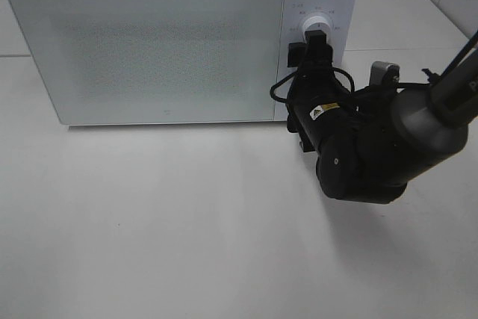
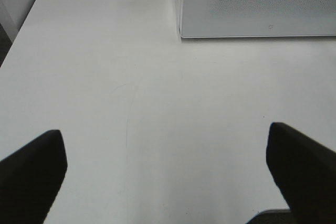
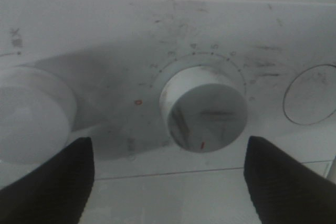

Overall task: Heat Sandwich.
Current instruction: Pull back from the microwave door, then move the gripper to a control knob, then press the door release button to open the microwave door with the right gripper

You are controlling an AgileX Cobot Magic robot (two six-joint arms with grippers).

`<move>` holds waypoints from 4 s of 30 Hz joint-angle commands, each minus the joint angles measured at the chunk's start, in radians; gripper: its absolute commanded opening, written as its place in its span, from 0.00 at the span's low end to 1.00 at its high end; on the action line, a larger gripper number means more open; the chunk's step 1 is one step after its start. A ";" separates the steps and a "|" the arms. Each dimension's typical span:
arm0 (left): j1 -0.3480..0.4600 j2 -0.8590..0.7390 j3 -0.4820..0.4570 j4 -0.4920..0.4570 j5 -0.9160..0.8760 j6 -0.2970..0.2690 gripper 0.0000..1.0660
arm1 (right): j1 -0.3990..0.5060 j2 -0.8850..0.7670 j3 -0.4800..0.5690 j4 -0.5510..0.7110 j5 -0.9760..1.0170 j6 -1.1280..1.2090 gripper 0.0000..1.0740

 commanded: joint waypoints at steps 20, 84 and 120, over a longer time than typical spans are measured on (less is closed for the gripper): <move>-0.006 -0.027 0.001 -0.008 -0.009 -0.005 0.92 | -0.037 -0.349 0.164 -0.146 0.510 -0.747 0.71; -0.006 -0.027 0.001 -0.008 -0.009 -0.005 0.92 | -0.243 -1.674 0.165 -0.587 2.255 -1.236 0.71; -0.006 -0.020 0.001 -0.009 -0.009 -0.005 0.92 | -0.559 -2.087 0.289 -0.606 2.179 -1.237 0.71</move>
